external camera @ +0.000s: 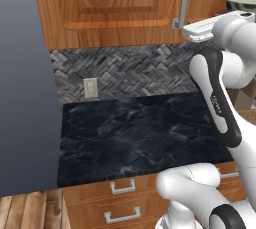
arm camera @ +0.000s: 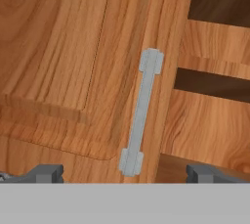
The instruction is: Move the bowls from the cabinet to the plates on the dining table.
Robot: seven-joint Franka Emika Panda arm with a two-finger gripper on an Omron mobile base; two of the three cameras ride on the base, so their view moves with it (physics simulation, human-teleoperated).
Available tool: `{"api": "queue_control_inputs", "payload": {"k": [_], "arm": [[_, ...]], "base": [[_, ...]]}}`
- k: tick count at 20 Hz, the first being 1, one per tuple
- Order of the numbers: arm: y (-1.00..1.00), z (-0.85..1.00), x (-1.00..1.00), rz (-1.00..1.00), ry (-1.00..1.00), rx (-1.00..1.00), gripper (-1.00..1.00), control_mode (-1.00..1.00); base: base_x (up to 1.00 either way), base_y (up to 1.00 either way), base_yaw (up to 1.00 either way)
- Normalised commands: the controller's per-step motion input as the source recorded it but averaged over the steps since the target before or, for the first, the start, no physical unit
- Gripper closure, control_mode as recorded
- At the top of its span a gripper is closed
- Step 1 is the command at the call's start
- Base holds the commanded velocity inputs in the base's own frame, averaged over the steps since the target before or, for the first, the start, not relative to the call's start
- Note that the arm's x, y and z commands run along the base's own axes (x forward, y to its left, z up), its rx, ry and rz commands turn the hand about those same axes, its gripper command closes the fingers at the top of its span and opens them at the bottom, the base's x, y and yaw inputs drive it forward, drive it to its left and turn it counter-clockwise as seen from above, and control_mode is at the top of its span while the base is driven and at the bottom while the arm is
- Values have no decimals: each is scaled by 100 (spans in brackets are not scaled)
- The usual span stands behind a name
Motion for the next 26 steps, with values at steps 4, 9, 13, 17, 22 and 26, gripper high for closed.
{"api": "queue_control_inputs", "payload": {"k": [4, 9, 13, 17, 22, 26], "arm": [[6, 0, 27, 1, 0, 0, -100, -100], [0, 0, 28, 0, -1, 0, -100, -100], [0, 0, 31, 0, -1, 0, -100, -100], [0, 0, 34, 0, -1, 0, -100, -100], [0, 0, 39, 0, 0, 0, -100, -100], [0, 0, 41, 0, 0, 0, -100, -100]], "base": [[0, 0, 0], [0, 0, 0], [0, 0, 0], [0, 0, 0], [0, 0, 0], [0, 0, 0]]}}
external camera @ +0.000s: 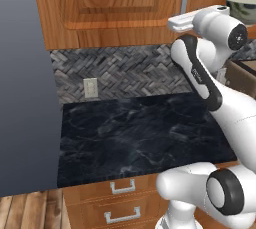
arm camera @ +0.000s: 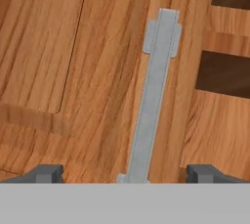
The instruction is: Move the bowls from the cabinet to the plates on the dining table.
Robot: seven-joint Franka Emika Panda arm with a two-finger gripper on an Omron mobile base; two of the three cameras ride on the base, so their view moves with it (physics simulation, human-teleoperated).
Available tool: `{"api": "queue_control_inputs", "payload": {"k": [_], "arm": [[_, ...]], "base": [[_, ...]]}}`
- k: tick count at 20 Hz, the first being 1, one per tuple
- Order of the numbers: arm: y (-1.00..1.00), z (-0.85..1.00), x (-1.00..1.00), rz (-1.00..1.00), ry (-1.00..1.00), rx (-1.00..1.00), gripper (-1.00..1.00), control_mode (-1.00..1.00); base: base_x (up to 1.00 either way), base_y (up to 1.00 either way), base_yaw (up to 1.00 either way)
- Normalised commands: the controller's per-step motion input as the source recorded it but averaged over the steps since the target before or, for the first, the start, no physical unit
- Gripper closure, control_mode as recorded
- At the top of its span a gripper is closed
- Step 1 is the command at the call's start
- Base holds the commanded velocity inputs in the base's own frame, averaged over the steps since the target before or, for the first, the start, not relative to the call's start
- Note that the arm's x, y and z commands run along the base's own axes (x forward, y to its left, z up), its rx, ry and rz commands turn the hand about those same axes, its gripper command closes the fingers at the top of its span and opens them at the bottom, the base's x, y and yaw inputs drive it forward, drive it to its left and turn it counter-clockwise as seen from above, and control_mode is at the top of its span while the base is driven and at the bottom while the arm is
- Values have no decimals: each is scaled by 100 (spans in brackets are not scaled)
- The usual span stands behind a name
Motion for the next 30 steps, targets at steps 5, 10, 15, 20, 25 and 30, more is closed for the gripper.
{"api": "queue_control_inputs", "payload": {"k": [5, 10, 15, 20, 25, 30], "arm": [[0, 0, 44, 0, 0, 0, -100, -100], [0, 0, 47, 0, 0, 0, -100, -100], [0, 0, 44, 0, 0, 0, -100, -100], [0, 0, 41, 0, 0, 0, -100, -100], [0, 0, 42, 0, 0, 0, -100, -100], [0, 0, 51, 0, 0, 0, 100, -100]], "base": [[0, 0, 0], [0, 0, 0], [0, 0, 0], [0, 0, 0], [0, 0, 0], [0, 0, 0]]}}
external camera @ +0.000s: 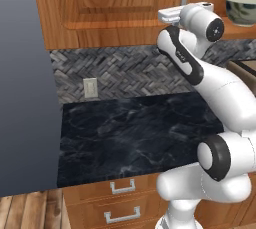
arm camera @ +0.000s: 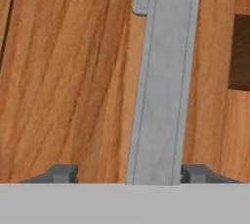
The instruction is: Move the bowls from the cabinet to the plates on the dining table.
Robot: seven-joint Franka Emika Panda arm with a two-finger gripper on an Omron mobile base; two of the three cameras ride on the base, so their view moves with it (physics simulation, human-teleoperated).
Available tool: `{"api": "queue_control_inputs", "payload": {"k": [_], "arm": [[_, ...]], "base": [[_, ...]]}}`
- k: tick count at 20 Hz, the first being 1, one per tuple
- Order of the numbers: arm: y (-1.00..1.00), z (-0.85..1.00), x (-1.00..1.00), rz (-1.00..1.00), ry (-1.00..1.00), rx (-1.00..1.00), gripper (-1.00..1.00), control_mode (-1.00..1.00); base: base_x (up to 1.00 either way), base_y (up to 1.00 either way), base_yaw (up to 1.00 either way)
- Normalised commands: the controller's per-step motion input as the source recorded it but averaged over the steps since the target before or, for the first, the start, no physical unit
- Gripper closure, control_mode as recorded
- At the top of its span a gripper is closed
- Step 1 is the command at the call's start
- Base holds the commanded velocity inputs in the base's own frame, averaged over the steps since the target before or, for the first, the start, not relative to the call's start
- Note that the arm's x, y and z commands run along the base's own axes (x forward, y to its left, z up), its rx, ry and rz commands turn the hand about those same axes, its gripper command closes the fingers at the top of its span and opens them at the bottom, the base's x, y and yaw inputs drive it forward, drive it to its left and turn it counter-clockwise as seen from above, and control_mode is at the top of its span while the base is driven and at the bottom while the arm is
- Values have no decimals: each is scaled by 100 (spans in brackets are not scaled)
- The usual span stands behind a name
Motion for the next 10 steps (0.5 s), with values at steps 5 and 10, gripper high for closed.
{"api": "queue_control_inputs", "payload": {"k": [5, 10], "arm": [[0, 1, 12, 0, -1, 0, 100, -100], [17, 18, -15, 2, -5, 0, 100, -100]], "base": [[0, 0, 0], [0, 0, 0]]}}
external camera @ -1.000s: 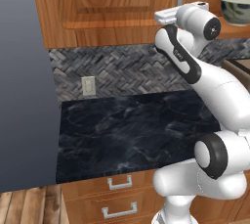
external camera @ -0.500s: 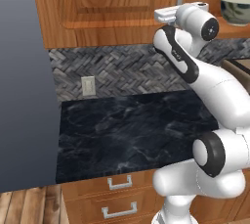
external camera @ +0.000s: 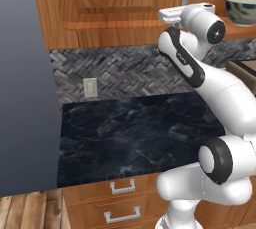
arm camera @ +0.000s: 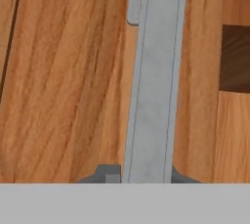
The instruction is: Move the bowls from the cabinet to the plates on the dining table.
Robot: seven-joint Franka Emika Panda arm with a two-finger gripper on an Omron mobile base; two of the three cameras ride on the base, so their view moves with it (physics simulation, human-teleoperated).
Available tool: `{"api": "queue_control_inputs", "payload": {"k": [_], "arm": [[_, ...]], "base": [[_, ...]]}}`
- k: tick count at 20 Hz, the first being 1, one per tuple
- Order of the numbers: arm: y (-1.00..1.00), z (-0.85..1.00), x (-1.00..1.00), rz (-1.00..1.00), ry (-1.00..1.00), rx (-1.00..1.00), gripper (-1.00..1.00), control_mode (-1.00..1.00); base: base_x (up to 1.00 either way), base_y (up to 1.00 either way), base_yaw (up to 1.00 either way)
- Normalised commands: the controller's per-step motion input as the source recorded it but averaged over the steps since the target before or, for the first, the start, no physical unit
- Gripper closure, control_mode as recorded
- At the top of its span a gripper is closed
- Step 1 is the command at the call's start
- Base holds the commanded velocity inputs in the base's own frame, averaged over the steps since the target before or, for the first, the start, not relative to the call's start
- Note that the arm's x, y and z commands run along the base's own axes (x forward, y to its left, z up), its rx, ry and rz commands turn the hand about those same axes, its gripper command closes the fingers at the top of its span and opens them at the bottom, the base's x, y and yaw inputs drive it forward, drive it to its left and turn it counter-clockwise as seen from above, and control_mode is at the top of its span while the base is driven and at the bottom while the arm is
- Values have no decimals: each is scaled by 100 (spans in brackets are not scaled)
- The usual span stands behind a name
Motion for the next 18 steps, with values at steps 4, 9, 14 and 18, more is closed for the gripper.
{"api": "queue_control_inputs", "payload": {"k": [4, 9, 14, 18], "arm": [[35, 32, -47, 2, -9, 0, 100, -100], [50, 32, -62, 1, -11, 0, 100, -100], [61, 18, -65, 0, -13, 0, 100, -100], [69, 9, -61, 0, -12, 0, 100, -100]], "base": [[0, 0, 0], [0, 0, 0], [0, 0, 0], [0, 0, 0]]}}
